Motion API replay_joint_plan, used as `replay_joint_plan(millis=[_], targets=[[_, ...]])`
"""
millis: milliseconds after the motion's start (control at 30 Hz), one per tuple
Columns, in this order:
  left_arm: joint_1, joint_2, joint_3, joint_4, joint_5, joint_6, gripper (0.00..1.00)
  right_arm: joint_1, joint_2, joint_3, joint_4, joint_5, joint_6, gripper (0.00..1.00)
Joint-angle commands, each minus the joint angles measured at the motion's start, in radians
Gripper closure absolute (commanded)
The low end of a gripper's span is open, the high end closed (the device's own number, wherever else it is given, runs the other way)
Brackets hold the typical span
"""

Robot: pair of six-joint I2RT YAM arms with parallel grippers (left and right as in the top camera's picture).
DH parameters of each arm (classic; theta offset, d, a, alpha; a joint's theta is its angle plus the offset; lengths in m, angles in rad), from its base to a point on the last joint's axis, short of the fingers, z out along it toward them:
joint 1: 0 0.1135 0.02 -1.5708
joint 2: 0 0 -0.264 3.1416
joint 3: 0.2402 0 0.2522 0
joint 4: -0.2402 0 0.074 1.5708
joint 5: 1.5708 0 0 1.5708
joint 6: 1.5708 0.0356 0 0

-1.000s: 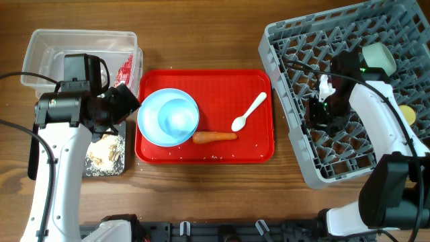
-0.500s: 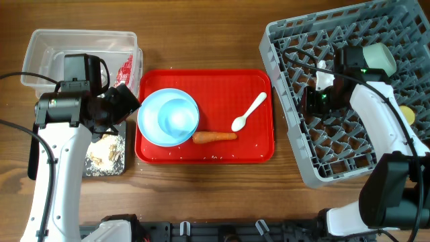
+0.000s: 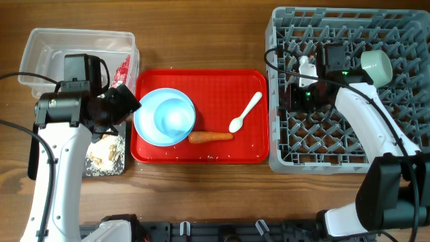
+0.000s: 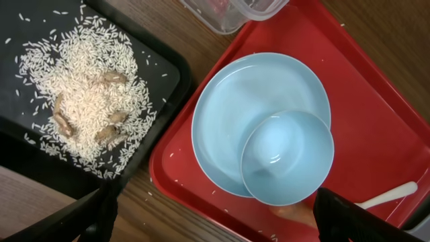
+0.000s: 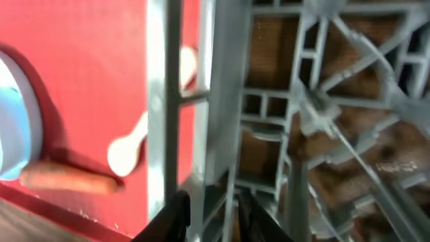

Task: Sort waste into correct bins and load items into the dishwasher rack
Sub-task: 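Place the green bowl upside down in the rack's far corner and release, then withdraw the right gripper from the rack toward the tray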

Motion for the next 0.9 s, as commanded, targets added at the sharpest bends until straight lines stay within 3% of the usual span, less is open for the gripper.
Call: replay_joint_plan(millis=[0,167,300,567,867], targets=[[0.005,-0.005,0.003,0.0,0.004,0.005,0.05,-0.019,-0.162,0.047,-0.064,0.086,-0.021,0.73],[0.005,-0.005,0.003,0.0,0.004,0.005,0.05,-0.08,-0.288,0.032,-0.247,0.4,0.099,0.75],[0.005,-0.005,0.003,0.0,0.004,0.005,0.05,-0.135,-0.288,-0.042,-0.292,0.401,0.187,0.96],[0.005,-0.005,0.003,-0.001,0.004,0.005,0.05,-0.15,-0.288,-0.242,-0.233,0.421,0.364,0.96],[0.005,-0.005,0.003,-0.001,0.004,0.005,0.05,-0.19,-0.288,-0.294,-0.272,0.478,0.497,0.96]])
